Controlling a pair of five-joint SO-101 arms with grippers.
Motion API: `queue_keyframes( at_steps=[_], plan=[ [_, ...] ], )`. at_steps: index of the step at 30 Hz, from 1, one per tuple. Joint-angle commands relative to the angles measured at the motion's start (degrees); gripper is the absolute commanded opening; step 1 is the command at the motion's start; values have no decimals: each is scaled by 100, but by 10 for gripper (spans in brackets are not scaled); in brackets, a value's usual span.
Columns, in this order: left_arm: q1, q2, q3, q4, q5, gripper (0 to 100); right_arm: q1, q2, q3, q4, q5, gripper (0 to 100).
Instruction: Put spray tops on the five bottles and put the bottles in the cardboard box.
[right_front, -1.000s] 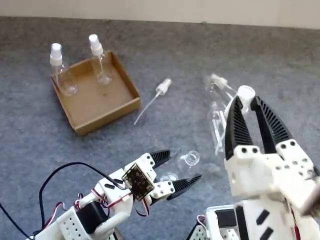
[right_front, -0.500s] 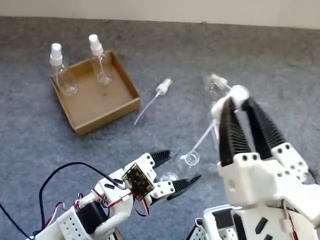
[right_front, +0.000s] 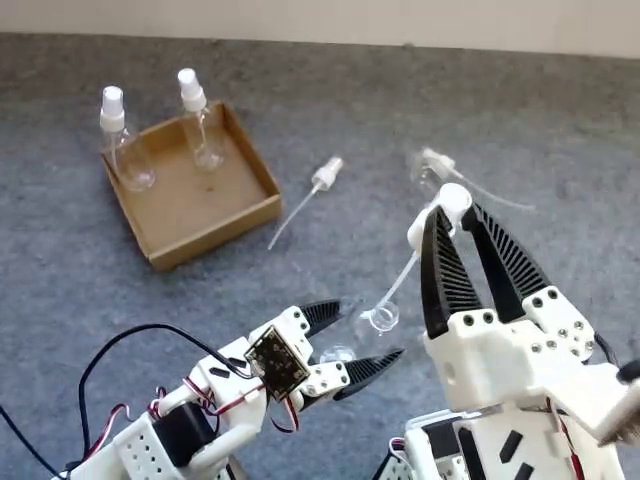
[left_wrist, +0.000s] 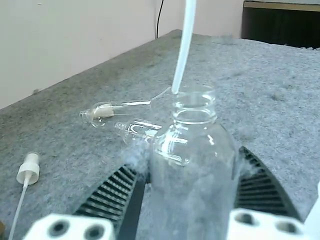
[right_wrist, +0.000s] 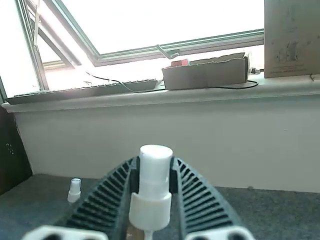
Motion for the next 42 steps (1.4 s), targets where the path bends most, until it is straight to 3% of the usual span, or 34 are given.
queue_keyframes(
  at_steps=[1, 42],
  plan=[
    [84, -92, 101, -9, 9, 154, -75, -4, -40, -189, 158, 7],
    [40, -92, 110, 202, 9, 154, -101, -13, -48, -224, 149, 7]
  ],
)
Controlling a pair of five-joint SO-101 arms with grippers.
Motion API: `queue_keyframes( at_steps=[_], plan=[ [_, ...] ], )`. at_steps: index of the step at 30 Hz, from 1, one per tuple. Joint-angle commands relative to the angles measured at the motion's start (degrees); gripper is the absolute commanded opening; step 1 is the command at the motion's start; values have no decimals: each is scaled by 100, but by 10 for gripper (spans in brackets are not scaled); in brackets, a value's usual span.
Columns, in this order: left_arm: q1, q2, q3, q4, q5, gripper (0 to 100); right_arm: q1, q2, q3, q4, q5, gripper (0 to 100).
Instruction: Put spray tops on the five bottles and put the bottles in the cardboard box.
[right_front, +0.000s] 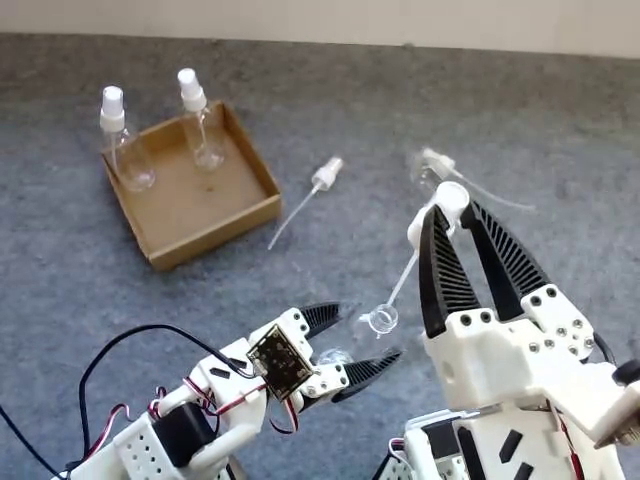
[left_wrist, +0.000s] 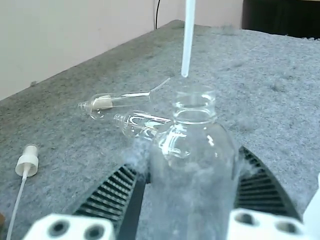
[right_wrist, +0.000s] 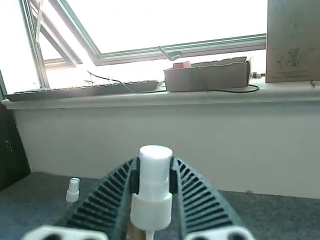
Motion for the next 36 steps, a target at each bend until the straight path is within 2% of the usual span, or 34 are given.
queue_keyframes(
  at_steps=[1, 8, 21, 36],
  plan=[
    [-31, -92, 110, -70, 9, 154, -40, -13, -48, -119, 53, 7],
    [-664, -92, 110, -756, 35, 154, -40, -13, 4, -110, 53, 7],
    [-198, -92, 110, -756, 18, 154, -48, -13, 13, 4, 53, 7],
    [-127, -92, 101, -774, 9, 154, -207, -40, 1640, 22, 53, 7]
  ],
)
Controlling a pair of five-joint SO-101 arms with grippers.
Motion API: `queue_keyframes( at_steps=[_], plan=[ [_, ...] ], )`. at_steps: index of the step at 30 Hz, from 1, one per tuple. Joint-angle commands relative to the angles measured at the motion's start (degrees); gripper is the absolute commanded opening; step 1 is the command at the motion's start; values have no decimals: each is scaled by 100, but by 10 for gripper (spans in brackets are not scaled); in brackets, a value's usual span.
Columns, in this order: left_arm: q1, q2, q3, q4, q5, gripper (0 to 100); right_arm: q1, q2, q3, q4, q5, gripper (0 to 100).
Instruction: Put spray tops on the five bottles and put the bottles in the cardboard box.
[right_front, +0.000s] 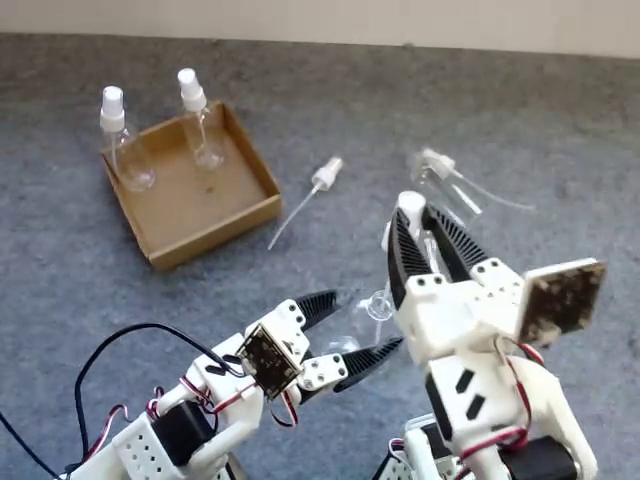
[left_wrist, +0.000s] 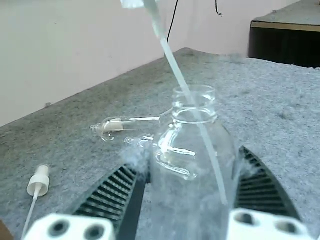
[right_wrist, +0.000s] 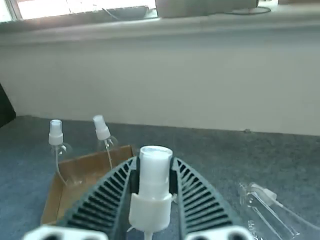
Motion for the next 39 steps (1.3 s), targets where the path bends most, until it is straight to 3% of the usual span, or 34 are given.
queue_keyframes(
  at_steps=[1, 7, 16, 21, 27, 39],
  plan=[
    [-40, -92, 101, -167, 9, 154, -303, -136, 119, 92, 53, 7],
    [-338, -92, 101, -176, 35, 154, -1121, -1156, 479, 321, 97, 8],
    [-382, -101, 92, -176, 35, 154, -1147, -1745, 1481, 655, 571, 10],
    [-382, -101, 92, -176, 35, 154, -1130, -1745, 1420, 989, 598, 12],
    [-382, -101, 92, -176, 35, 154, -1130, -1780, 1420, 1174, 897, 104],
    [-576, -101, 92, -176, 35, 154, -1147, -1798, 1411, 1191, 905, 105]
  ],
)
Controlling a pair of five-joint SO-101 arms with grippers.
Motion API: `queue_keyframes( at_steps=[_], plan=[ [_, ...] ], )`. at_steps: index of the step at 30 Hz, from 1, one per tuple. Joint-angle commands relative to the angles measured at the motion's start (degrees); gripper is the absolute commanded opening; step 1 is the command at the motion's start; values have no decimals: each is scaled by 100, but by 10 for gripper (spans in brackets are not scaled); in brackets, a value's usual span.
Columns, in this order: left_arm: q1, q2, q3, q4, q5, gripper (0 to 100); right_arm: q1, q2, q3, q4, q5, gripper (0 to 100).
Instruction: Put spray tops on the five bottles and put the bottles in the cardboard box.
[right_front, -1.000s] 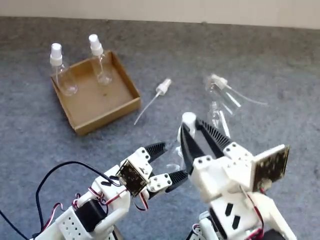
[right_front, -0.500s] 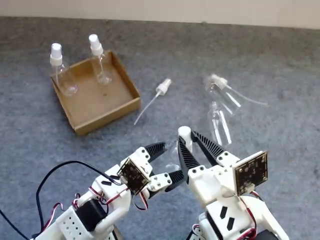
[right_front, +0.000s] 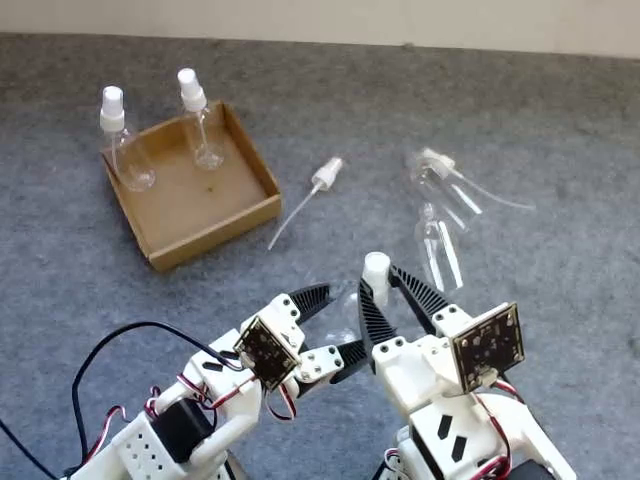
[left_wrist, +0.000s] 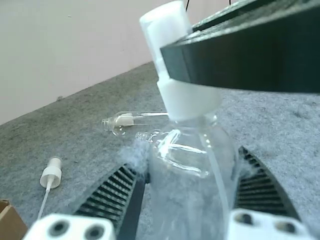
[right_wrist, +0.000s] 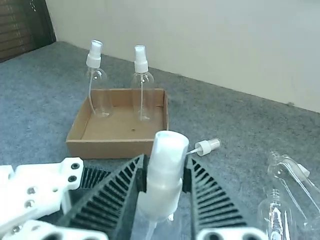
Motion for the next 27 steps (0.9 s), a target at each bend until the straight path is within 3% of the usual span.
queue_keyframes(
  at_steps=[1, 21, 27],
  plan=[
    [-382, -110, 84, -158, 35, 154, -48, 4, -48, 119, 79, 105],
    [-629, -110, -48, -158, 35, 154, -48, 4, -31, 119, 105, 110],
    [-629, -110, -48, -158, 35, 154, -48, 4, -31, 127, 615, 110]
  ],
)
